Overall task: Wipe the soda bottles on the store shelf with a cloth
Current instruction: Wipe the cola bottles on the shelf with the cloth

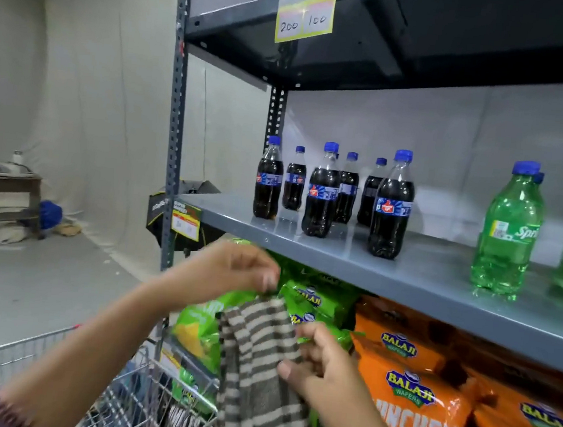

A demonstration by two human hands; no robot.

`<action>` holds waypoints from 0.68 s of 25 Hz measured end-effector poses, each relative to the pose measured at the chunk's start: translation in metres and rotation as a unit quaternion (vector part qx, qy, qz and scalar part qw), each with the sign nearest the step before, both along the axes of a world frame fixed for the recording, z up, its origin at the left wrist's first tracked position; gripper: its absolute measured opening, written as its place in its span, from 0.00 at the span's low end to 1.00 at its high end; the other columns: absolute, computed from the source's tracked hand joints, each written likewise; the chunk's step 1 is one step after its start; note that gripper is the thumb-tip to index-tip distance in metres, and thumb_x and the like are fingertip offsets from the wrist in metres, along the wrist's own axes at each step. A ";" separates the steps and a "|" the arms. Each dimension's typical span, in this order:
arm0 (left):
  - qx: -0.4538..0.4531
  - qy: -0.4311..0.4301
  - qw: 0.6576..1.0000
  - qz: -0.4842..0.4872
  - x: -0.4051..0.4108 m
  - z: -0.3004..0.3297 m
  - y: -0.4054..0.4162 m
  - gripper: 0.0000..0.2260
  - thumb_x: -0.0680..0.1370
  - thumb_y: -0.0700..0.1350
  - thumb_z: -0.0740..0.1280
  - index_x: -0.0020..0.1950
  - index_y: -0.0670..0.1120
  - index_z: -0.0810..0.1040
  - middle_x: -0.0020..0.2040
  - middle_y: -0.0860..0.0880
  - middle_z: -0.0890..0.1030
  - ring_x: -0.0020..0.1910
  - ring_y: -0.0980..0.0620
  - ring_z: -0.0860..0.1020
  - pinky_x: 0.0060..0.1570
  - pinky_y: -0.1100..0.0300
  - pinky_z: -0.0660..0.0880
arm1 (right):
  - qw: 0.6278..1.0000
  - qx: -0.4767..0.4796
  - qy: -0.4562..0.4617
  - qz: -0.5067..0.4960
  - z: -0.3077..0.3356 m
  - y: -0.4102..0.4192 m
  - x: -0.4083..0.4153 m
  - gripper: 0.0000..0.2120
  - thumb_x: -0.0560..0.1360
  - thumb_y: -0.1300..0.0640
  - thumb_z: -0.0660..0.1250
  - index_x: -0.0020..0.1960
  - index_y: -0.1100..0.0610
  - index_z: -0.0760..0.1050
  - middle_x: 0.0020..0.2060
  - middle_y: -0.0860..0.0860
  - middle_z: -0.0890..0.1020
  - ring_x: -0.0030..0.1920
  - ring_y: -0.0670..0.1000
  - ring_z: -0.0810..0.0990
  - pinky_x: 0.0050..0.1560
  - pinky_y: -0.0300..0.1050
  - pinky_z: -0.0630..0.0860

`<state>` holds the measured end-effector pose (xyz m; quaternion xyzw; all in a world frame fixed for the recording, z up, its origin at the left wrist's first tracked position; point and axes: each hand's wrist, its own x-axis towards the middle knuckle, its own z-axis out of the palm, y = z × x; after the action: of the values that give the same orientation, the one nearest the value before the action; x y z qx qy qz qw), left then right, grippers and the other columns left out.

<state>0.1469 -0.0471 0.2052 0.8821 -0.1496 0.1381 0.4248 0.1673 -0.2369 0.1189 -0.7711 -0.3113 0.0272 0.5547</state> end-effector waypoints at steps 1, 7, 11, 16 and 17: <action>-0.043 -0.047 0.998 0.011 0.020 0.018 0.001 0.04 0.72 0.46 0.67 0.45 0.50 0.80 0.46 0.48 0.84 0.45 0.53 0.80 0.52 0.58 0.75 | 1.000 -0.001 -0.027 -0.014 0.015 -0.002 0.005 0.13 0.72 0.63 0.69 0.46 0.46 0.71 0.35 0.45 0.79 0.35 0.40 0.73 0.39 0.36 0.70; -0.127 -0.183 0.975 0.023 0.152 0.116 -0.007 0.10 0.76 0.50 0.61 0.46 0.46 0.78 0.38 0.51 0.77 0.38 0.56 0.74 0.41 0.63 0.69 | 0.954 0.098 -0.247 -0.136 0.113 0.020 0.058 0.16 0.75 0.63 0.64 0.47 0.41 0.69 0.39 0.41 0.81 0.42 0.36 0.78 0.40 0.30 0.74; -0.236 0.004 0.964 -0.120 0.200 0.134 -0.014 0.16 0.76 0.52 0.59 0.33 0.45 0.71 0.22 0.55 0.76 0.23 0.58 0.74 0.27 0.68 0.72 | 0.923 0.121 -0.266 -0.251 0.152 0.043 0.114 0.14 0.77 0.64 0.60 0.51 0.46 0.64 0.37 0.40 0.75 0.35 0.39 0.77 0.34 0.34 0.74; -0.177 0.035 0.977 -0.112 0.228 0.129 -0.018 0.15 0.72 0.58 0.63 0.33 0.49 0.76 0.27 0.53 0.81 0.28 0.54 0.78 0.34 0.62 0.76 | 0.825 0.007 -0.371 -0.426 0.136 0.057 0.151 0.16 0.71 0.70 0.59 0.55 0.55 0.65 0.48 0.53 0.73 0.47 0.56 0.73 0.43 0.50 0.72; -0.168 0.037 0.979 -0.109 0.231 0.129 -0.017 0.15 0.72 0.58 0.63 0.33 0.49 0.74 0.28 0.52 0.80 0.28 0.53 0.78 0.36 0.61 0.75 | 0.786 -0.031 -0.420 -0.452 0.133 0.057 0.154 0.18 0.69 0.72 0.59 0.55 0.57 0.67 0.51 0.57 0.73 0.48 0.57 0.72 0.45 0.51 0.71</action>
<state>0.3783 -0.0642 0.3344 0.7810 -0.2034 0.0820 0.5848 0.3212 -0.1797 0.2519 -0.7753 -0.1282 -0.5441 0.2939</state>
